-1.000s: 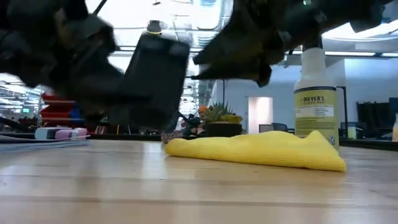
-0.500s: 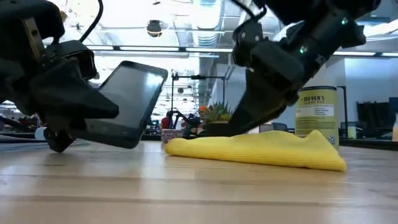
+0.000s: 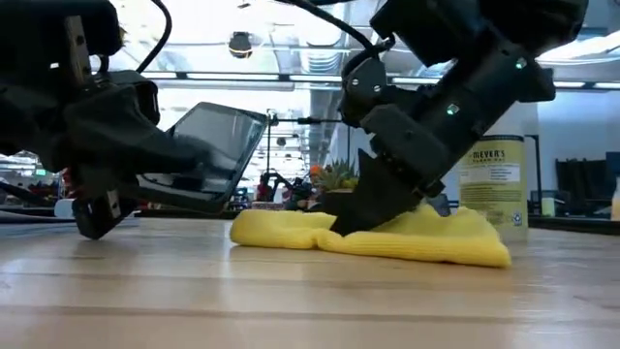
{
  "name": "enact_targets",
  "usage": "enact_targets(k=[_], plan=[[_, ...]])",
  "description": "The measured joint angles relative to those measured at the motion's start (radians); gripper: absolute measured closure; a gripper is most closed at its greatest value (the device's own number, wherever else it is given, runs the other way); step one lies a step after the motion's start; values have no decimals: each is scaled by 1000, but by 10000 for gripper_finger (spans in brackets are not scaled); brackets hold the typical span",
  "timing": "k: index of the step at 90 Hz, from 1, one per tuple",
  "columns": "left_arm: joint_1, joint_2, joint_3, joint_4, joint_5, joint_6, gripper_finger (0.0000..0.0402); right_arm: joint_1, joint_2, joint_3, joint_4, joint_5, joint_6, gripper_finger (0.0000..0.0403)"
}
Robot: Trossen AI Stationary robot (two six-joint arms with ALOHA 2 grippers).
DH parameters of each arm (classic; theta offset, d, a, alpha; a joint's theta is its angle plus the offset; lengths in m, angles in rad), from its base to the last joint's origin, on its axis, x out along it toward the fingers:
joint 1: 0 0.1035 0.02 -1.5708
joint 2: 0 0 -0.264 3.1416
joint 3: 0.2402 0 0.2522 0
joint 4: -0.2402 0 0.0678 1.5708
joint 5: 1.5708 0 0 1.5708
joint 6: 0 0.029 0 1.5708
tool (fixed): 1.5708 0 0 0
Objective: Apply microfiber cloth
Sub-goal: Wipe the cellphone with the microfiber cloth
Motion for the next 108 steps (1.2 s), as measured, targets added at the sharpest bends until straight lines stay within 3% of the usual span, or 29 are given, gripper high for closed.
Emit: enact_targets(k=[13,26,39,48,76,108], plan=[[0,0,0,-4,1,-5,397,34,-97,-13,-110,125,68,396],[0,1,0,-3,0,-5,397,65,-204,-6,-4,275,6,399],[7,3,19,-13,6,13,397,74,-209,-3,250,276,-203,401],[15,4,36,-19,10,38,397,58,-165,50,309,277,-295,401],[20,4,40,-14,9,50,397,-2,18,303,143,283,-483,402],[21,5,40,8,-3,89,398,7,119,450,-61,179,-484,403]])
